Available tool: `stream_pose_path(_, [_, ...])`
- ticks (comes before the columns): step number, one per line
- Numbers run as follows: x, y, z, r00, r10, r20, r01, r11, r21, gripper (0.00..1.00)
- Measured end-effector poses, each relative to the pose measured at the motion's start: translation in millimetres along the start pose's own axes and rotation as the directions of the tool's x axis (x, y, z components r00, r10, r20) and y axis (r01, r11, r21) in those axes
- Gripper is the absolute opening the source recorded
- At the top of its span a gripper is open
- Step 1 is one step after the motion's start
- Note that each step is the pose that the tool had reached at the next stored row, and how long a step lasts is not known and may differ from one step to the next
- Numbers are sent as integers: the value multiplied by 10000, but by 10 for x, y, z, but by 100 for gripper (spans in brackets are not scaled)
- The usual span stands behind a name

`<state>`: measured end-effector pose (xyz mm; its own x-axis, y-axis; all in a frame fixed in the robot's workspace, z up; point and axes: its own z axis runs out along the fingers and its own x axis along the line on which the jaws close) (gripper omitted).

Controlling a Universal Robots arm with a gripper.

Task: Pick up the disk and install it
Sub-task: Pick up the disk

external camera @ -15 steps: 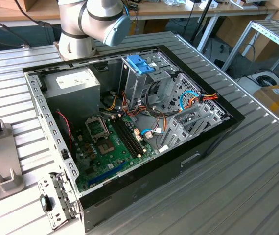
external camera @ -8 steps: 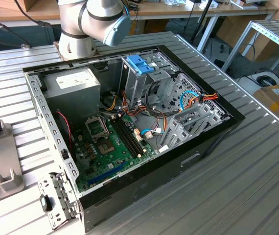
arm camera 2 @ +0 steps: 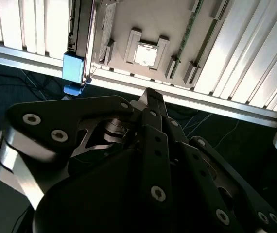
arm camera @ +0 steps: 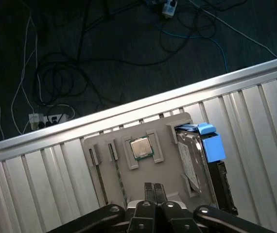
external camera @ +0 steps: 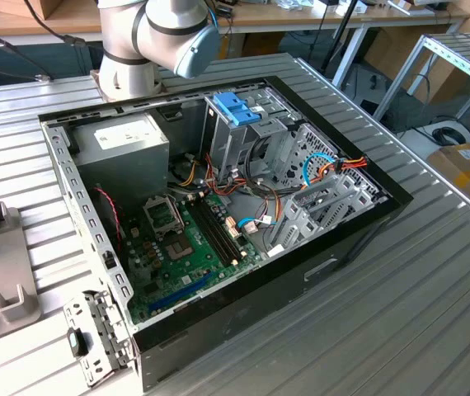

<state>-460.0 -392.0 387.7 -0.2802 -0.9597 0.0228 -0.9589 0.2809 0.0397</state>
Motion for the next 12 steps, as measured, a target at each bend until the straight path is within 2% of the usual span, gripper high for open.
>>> stream_pose_path(2, [0,0,0,9983,-575,-23,575,9983,13,10])
stream_pose_path(12, [0,0,0,9945,-1043,-42,1043,9945,22,10])
